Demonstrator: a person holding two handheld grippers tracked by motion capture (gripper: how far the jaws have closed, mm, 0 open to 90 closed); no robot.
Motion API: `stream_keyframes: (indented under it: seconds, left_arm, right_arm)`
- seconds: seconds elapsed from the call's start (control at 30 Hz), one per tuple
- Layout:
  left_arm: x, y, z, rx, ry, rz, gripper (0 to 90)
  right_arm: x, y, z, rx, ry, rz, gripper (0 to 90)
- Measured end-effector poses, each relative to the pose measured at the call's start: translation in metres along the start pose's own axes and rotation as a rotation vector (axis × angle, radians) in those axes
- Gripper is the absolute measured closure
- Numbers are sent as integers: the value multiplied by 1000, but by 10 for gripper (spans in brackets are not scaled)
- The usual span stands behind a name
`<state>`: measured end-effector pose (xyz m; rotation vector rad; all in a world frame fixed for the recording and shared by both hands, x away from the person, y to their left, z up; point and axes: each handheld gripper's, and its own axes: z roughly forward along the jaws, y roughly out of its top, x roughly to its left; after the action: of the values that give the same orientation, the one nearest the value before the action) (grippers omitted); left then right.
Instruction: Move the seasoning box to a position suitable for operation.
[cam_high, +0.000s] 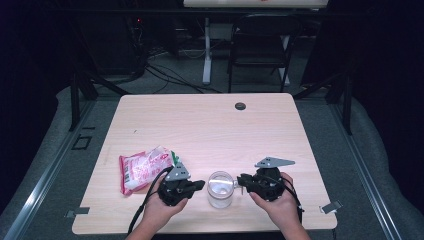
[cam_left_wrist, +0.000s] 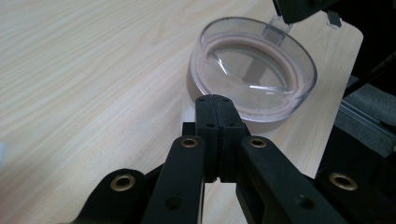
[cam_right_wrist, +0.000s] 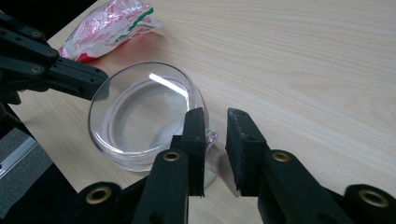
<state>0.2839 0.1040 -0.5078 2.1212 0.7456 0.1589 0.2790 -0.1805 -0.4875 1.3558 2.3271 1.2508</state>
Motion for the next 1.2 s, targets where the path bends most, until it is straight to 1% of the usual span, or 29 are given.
stream_keyframes:
  seconds: [0.1, 0.13, 0.3, 0.37, 0.4, 0.53, 0.57, 0.77, 0.83, 0.9, 1.0, 1.03, 1.07, 1.17, 1.2]
  left_arm:
    - [-1, -2, 4, 17, 6, 10, 900]
    - [-1, -2, 4, 28, 1, 12, 900]
    - [-3, -4, 8, 52, -9, 24, 900]
    - [-4, -4, 10, 62, 1, 27, 900]
    - [-3, -4, 10, 66, -9, 20, 900]
    - [-3, -4, 10, 61, -10, 19, 900]
    - [-3, -4, 10, 61, -8, 24, 900]
    - [-4, -3, 8, 58, -19, 25, 900]
    - [-4, -3, 7, 48, -18, 23, 900]
    - [-4, -3, 6, 51, -19, 29, 900]
    - [-4, -2, 6, 48, -24, 25, 900]
    - [-4, -2, 6, 42, -18, 26, 900]
    - [-4, -2, 6, 39, -20, 21, 900]
    - [-4, -1, 4, 37, -27, 23, 900]
    - [-4, -2, 4, 26, -25, 19, 900]
  right_arm:
    - [0, 0, 0, -1, 2, 2, 781]
    - [0, 0, 0, -2, 4, 2, 782]
    - [0, -1, 0, -4, 6, 2, 783]
    - [0, -1, 0, -3, 6, 4, 782]
    - [-1, -1, 0, -4, 7, 4, 782]
    - [-1, -1, 0, -4, 5, 5, 782]
    - [-1, -1, 0, -6, 8, 7, 782]
    - [-1, -1, 0, -4, 8, 10, 781]
    - [-1, -1, 0, -5, 8, 10, 782]
    - [-1, -1, 1, -8, 8, 14, 782]
    - [-2, -1, 1, -9, 9, 15, 781]
    - [-2, -1, 1, -7, 10, 15, 781]
    - [-2, -1, 1, -8, 11, 16, 781]
    - [-3, -1, 0, -6, 13, 15, 781]
    - [-3, -1, 0, -6, 13, 15, 782]
